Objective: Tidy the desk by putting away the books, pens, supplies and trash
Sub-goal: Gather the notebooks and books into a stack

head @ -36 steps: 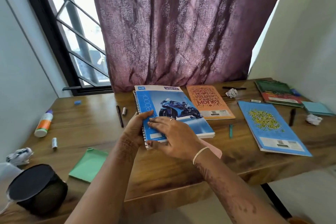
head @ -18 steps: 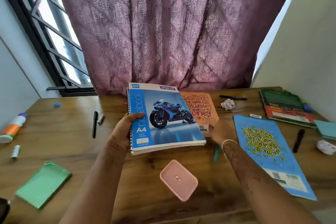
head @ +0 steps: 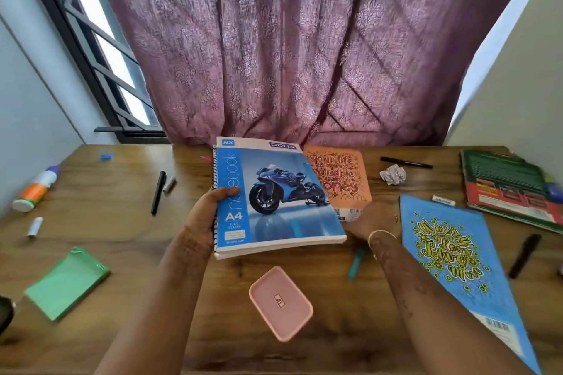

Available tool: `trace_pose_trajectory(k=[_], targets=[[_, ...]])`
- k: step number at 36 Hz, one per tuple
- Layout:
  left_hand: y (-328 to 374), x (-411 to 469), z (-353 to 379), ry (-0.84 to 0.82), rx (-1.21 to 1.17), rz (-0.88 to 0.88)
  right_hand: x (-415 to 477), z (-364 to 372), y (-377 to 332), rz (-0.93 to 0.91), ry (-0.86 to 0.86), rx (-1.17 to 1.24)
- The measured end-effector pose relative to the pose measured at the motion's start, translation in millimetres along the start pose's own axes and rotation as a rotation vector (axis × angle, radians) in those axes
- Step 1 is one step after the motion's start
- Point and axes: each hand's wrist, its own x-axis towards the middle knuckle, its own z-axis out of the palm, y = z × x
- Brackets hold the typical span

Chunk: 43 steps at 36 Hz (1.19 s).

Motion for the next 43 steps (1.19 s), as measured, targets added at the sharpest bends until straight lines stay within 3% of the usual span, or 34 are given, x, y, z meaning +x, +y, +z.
trace_pose_trajectory(k=[5,12,15,21,26,32,35,37,41,43], targets=[[-1.1,-0.7,1.0,0.004,0.01,-0.008,1.1,-5.2,-3.5,0.029,-0.054,0.244],[-1.1,-1.1,0.3,0.008,0.011,-0.009,-4.1,-21.5,-27.2,0.142,0.258,0.788],[-0.3,-0.9,1.9,-0.008,0.004,-0.008,-4.2,-37.6,-48.8,0.068,0.353,0.987],[6.2,-4.1,8.4,-0.047,0.005,0.007,-30.7,-73.0,-83.1,-0.168,0.61,1.029],[8.0,-10.7,19.0,-0.088,-0.025,-0.001,-63.2,-91.1,-97.2,-0.408,0.753,0.944],[4.6,-23.3,36.4,-0.159,-0.097,-0.036,-124.6,-74.0,-103.0,-0.808,0.687,0.437],[3.5,-30.8,41.2,-0.256,-0.177,-0.091,-150.8,-53.9,-110.4,-0.998,0.736,0.178],[1.1,-34.2,41.7,-0.318,-0.231,-0.129,-160.6,-42.0,-113.1,-1.022,0.665,0.034],[-9.6,-38.8,39.9,-0.402,-0.314,-0.153,-183.1,-39.1,-109.4,-0.917,0.363,-0.098],[-14.2,-47.1,43.3,-0.459,-0.34,-0.147,-197.2,-40.6,-107.6,-0.903,0.354,-0.142]])
